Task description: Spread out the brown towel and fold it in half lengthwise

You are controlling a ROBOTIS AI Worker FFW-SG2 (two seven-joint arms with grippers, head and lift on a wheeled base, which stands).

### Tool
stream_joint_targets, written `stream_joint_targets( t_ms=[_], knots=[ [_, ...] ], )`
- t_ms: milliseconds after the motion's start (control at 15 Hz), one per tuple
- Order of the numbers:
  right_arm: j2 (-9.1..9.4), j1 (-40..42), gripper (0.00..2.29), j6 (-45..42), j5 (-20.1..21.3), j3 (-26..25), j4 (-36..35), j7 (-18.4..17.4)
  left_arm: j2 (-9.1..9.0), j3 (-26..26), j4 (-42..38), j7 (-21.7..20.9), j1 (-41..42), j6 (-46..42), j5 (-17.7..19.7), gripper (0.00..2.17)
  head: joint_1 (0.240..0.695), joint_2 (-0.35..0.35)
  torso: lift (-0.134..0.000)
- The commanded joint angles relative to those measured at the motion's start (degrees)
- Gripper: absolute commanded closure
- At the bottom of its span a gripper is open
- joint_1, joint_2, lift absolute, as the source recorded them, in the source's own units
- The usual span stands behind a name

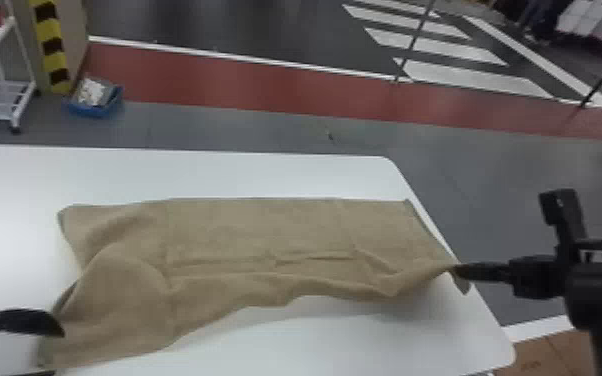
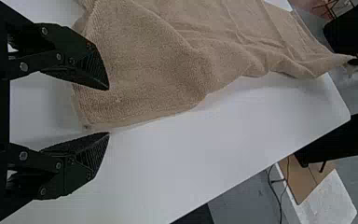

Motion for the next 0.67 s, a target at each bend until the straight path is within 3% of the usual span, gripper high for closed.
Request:
stream_joint_targets(
  t_ms=[0,200,400,533,600],
  knots=[
    [-0.01,-0.1,1.52,0.1,0.0,-0.1,0.0,0.0,0.21,0.2,0.7,0.3,-0.1,-0.2,-0.9,0.64,0.695,-0.350,-0.124],
    [-0.01,-0.1,1.52,0.4,-0.1,-0.2,0.0,0.0,0.56,0.3,1.4,0.3,-0.1,-0.2,-1.1,0.64,0.695,-0.350,-0.124],
    [-0.01,0.0,1.52,0.6,-0.2,-0.6,-0.2,0.1,0.56,0.2,1.9,-0.4,-0.5,-0.2,-1.2,0.98,0.695,-0.350,-0.124],
    [-0.01,0.1,1.52,0.8,-0.3,-0.9,-0.5,0.2,0.65,0.2,2.2,-0.7,-0.8,0.0,-1.2,0.99,0.695,-0.350,-0.124],
    [-0.01,0.2,1.52,0.8,-0.4,-1.0,-0.5,0.2,0.74,0.3,2.2,-0.7,-0.9,0.0,-1.2,1.21,0.695,-0.350,-0.124]
  ],
)
